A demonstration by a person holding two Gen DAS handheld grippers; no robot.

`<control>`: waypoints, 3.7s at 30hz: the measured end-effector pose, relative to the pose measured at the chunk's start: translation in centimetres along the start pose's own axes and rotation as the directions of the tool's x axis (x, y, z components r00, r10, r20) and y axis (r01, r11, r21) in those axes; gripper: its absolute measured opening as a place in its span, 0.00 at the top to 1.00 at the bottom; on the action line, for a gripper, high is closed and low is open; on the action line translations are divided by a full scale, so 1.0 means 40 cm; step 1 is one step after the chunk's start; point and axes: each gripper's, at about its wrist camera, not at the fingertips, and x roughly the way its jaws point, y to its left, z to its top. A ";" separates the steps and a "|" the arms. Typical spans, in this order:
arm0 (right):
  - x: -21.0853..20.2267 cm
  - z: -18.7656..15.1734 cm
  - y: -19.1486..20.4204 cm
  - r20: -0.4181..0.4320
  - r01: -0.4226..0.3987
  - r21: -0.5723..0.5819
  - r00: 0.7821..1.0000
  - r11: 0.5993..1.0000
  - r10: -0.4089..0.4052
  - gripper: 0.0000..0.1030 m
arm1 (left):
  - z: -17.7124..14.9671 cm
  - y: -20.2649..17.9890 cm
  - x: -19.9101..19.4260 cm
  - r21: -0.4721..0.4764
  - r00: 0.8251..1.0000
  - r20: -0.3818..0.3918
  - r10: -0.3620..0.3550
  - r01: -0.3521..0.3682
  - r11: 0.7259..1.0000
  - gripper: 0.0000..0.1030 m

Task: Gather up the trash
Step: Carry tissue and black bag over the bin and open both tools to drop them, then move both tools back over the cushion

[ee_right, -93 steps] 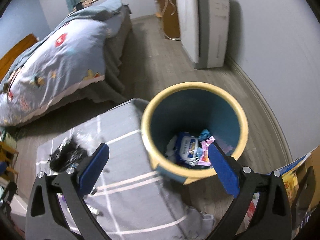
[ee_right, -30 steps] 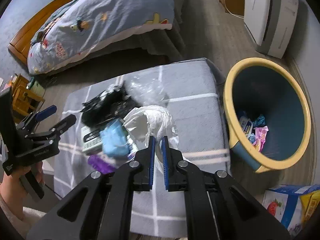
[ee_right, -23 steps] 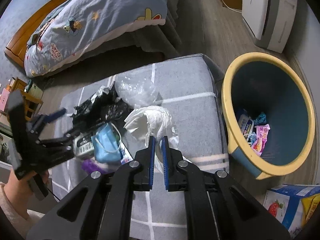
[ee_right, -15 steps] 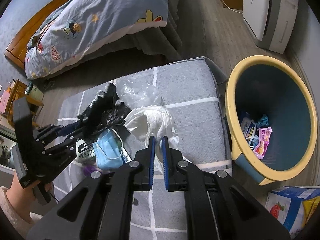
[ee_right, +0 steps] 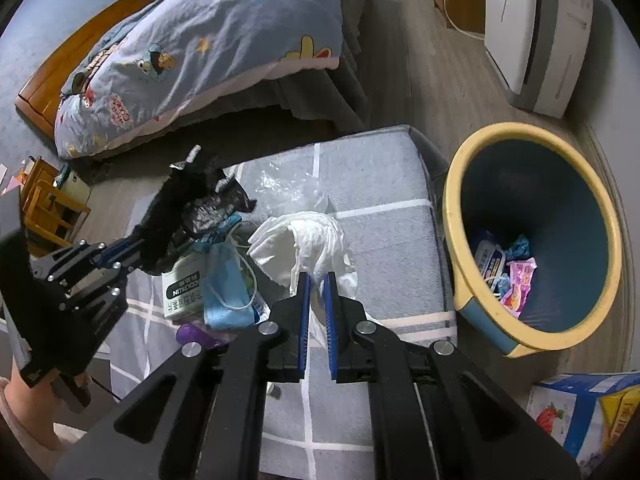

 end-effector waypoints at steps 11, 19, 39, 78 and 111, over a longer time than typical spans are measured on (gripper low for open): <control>-0.091 0.027 -0.073 0.104 0.015 0.064 0.994 0.998 -0.022 0.93 | 0.080 -0.040 -0.171 -0.012 0.976 0.208 -0.065 0.069 0.998 0.89; -0.136 0.039 -0.174 0.146 0.032 0.147 0.988 0.989 -0.054 0.93 | 0.119 -0.176 -0.206 0.062 0.952 0.236 -0.196 0.186 0.981 0.89; -0.121 -0.023 -0.547 0.110 0.085 0.504 0.981 0.860 -0.162 0.93 | 0.303 -0.496 -0.078 0.153 0.921 0.125 -0.369 0.349 0.924 0.88; -0.106 -0.009 -0.580 0.177 0.073 0.537 0.964 0.841 -0.197 0.10 | 0.331 -0.489 0.033 0.083 0.930 0.174 -0.324 0.314 0.946 0.11; -0.106 0.078 -0.238 0.239 0.142 0.175 0.954 0.974 -0.182 0.06 | 0.005 0.003 -0.130 -0.174 0.992 0.124 -0.022 0.043 0.984 0.08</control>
